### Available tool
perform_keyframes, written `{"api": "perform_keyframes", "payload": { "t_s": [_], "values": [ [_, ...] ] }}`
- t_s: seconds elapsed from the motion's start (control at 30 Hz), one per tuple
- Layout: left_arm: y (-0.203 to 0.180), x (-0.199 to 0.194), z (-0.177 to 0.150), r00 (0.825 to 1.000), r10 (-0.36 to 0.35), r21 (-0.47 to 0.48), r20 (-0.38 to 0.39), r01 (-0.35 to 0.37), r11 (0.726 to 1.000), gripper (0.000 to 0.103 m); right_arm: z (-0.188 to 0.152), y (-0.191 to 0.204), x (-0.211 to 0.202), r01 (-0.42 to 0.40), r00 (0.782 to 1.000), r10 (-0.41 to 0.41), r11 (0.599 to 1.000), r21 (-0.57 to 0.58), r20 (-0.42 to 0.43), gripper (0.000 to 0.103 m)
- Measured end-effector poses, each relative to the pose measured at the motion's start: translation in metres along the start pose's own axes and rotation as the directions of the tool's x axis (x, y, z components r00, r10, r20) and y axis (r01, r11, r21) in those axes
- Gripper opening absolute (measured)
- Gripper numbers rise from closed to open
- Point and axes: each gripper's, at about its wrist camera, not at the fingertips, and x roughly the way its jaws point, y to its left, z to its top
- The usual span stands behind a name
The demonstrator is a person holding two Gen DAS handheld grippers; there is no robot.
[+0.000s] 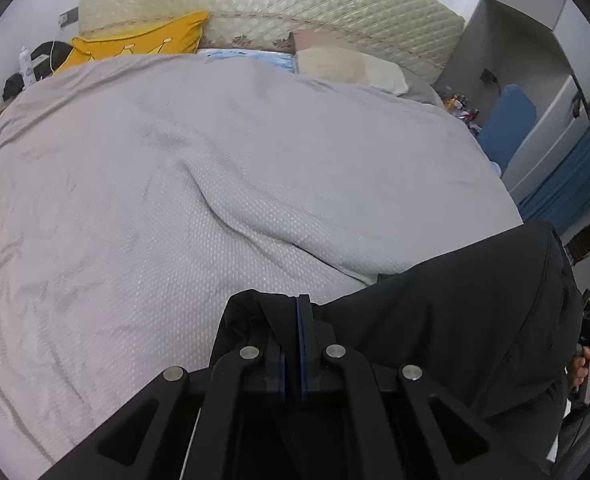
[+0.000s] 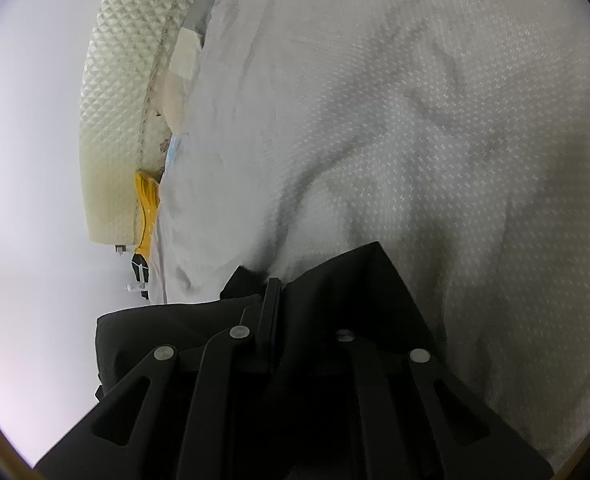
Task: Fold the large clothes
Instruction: 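Lower the hem onto the collar and open both grippers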
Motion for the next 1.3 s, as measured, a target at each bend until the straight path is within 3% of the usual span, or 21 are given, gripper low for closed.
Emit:
{"api": "perform_keyframes", "payload": {
  "t_s": [0.07, 0.1, 0.13, 0.2, 0.27, 0.33, 0.4, 0.53, 0.63, 0.77, 0.87, 1.0, 1.07, 1.3],
  "values": [
    [0.002, -0.012, -0.006, 1.0, -0.024, -0.019, -0.001, 0.023, 1.0, 0.005, -0.007, 0.006, -0.014, 0.021, 1.0, -0.021, 0.999, -0.026, 0.005, 0.02],
    [0.003, -0.02, -0.009, 0.999, -0.039, -0.031, -0.004, 0.039, 0.999, 0.005, -0.01, 0.008, -0.02, 0.03, 0.999, -0.03, 0.999, -0.036, 0.011, 0.032],
    [0.004, -0.024, -0.009, 0.999, -0.052, -0.036, -0.003, 0.052, 0.998, 0.006, -0.013, 0.012, -0.03, 0.046, 0.999, -0.045, 0.998, -0.05, 0.027, 0.051],
    [0.004, -0.045, -0.014, 0.996, -0.085, -0.024, 0.001, 0.085, 0.996, 0.012, -0.018, 0.02, -0.053, 0.092, 0.993, -0.086, 0.992, -0.086, 0.076, 0.074],
    [0.003, -0.063, -0.017, 0.995, -0.098, -0.019, 0.008, 0.098, 0.995, 0.028, -0.025, 0.031, -0.079, 0.142, 0.985, -0.125, 0.98, -0.137, 0.12, 0.076],
    [-0.002, -0.088, -0.021, 0.996, -0.075, 0.002, 0.053, 0.075, 0.997, 0.079, -0.032, 0.045, -0.096, 0.171, 0.979, -0.145, 0.967, -0.189, 0.146, 0.076],
    [-0.009, -0.108, -0.025, 0.993, -0.037, 0.038, 0.109, 0.033, 0.999, 0.091, -0.044, 0.065, -0.114, 0.219, 0.965, -0.172, 0.944, -0.247, 0.196, 0.076],
    [-0.049, -0.134, -0.039, 0.978, -0.023, 0.14, 0.209, -0.007, 0.99, 0.091, -0.081, 0.111, -0.126, 0.284, 0.94, -0.177, 0.879, -0.382, 0.292, 0.078],
    [-0.084, -0.124, -0.047, 0.978, -0.058, 0.185, 0.203, 0.02, 0.983, 0.091, -0.113, 0.14, -0.103, 0.32, 0.93, -0.173, 0.818, -0.478, 0.326, 0.081],
    [-0.133, -0.08, -0.054, 0.981, -0.077, 0.245, 0.179, 0.031, 0.969, 0.091, -0.148, 0.164, -0.046, 0.355, 0.925, -0.178, 0.72, -0.596, 0.337, 0.081],
    [-0.155, -0.042, -0.051, 0.982, -0.032, 0.271, 0.186, -0.02, 0.962, 0.091, -0.162, 0.169, 0.006, 0.387, 0.919, -0.208, 0.645, -0.659, 0.336, 0.081],
    [-0.165, 0.007, -0.047, 0.983, 0.049, 0.318, 0.176, -0.103, 0.942, 0.091, -0.16, 0.167, 0.061, 0.456, 0.89, -0.274, 0.553, -0.697, 0.365, 0.082],
    [-0.163, 0.019, -0.054, 0.983, 0.057, 0.322, 0.174, -0.111, 0.94, 0.091, -0.16, 0.165, 0.071, 0.473, 0.881, -0.281, 0.533, -0.701, 0.381, 0.084],
    [-0.15, 0.04, -0.073, 0.984, 0.015, 0.311, 0.179, -0.071, 0.948, 0.092, -0.17, 0.145, 0.081, 0.462, 0.885, -0.232, 0.541, -0.703, 0.403, 0.094]
  ]
}}
